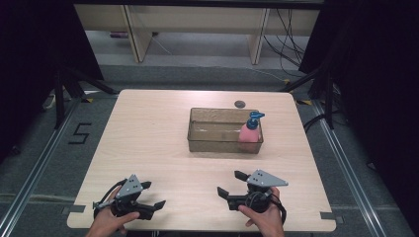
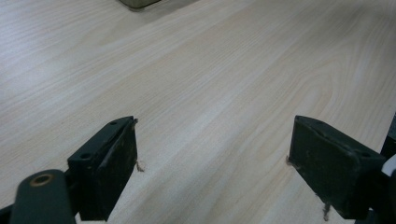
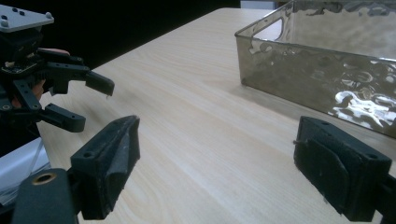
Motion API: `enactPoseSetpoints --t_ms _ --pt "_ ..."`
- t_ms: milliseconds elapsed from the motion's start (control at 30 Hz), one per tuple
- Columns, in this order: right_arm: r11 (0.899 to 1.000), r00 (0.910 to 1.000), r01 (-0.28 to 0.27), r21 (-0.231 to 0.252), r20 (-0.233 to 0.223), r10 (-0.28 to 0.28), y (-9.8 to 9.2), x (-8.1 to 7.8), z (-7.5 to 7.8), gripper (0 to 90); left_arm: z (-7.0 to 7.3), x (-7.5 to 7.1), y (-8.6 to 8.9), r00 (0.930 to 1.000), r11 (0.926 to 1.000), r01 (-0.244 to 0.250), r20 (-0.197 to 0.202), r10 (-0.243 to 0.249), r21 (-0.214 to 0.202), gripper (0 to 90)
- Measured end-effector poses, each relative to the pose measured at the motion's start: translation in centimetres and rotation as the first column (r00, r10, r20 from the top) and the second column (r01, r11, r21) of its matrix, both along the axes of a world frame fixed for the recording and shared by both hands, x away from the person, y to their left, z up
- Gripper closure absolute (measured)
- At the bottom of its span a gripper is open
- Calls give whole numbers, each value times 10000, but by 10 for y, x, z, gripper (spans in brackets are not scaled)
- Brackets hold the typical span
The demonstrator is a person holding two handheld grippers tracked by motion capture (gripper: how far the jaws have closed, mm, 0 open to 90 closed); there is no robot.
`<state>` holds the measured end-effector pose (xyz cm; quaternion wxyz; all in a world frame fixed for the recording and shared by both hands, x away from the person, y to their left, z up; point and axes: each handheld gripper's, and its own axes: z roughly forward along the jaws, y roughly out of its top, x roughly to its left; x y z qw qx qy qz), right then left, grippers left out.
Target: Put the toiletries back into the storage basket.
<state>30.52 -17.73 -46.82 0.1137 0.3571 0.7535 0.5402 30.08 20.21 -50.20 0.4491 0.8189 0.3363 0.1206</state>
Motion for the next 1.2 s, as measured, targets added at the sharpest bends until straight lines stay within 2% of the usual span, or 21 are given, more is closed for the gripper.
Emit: enactPoseSetpoints --t_ms 100,167,300,333,367,400,433,867,900,933,967,1033,1067,1200 --pt "9999 10000 18 99 26 -18 0 -2 -1 153 0 0 0 10000 10000 -1 -10 1 39 148" --pt "10000 9999 76 -11 127 -76 -2 -3 -3 154 0 0 0 10000 10000 -26 -4 26 62 148" --pt "10000 9999 69 -29 -95 -70 -2 -7 -5 153 0 0 0 10000 10000 43 15 -43 -23 148" --pt "9999 9996 56 -91 -285 -58 -3 -9 -5 154 0 0 -1 10000 10000 7 -27 -7 -49 148" --pt "9999 9996 56 -91 -285 -58 -3 -9 -5 154 0 0 -1 10000 10000 7 -27 -7 -49 148" --pt "9998 10000 72 -185 -44 -73 -4 -9 -6 154 0 0 -1 10000 10000 7 -24 -7 -61 148" --pt "10000 9996 67 -22 -266 -67 -3 -11 -7 154 0 0 -1 10000 10000 8 -23 -8 -66 148" --pt "9989 9999 120 -461 -12 -121 -8 -17 -10 154 0 -1 -1 10000 10000 -36 -20 36 -15 148" --pt "9996 9992 162 -249 -368 -172 -7 -19 -11 154 0 -1 -1 10000 10000 -31 -20 31 -10 148" --pt "9993 9998 89 -366 -183 -96 -8 -18 -11 154 0 0 0 10000 9996 8 53 -10 283 148" --pt "9980 9999 130 -622 -15 -131 -10 -19 -11 154 0 1 0 10000 9995 28 50 -30 317 148" --pt "9983 9995 152 -556 -271 -168 -9 -22 -11 154 0 -1 -1 10000 10000 -16 -35 16 -24 148" --pt "9975 10000 59 -702 28 -58 -9 -21 -12 154 0 -1 -1 10000 10000 -27 -32 27 -18 148" --pt "9974 10000 56 -715 59 -52 -9 -22 -14 154 0 -1 -1 10000 10000 70 -67 -70 -38 148"
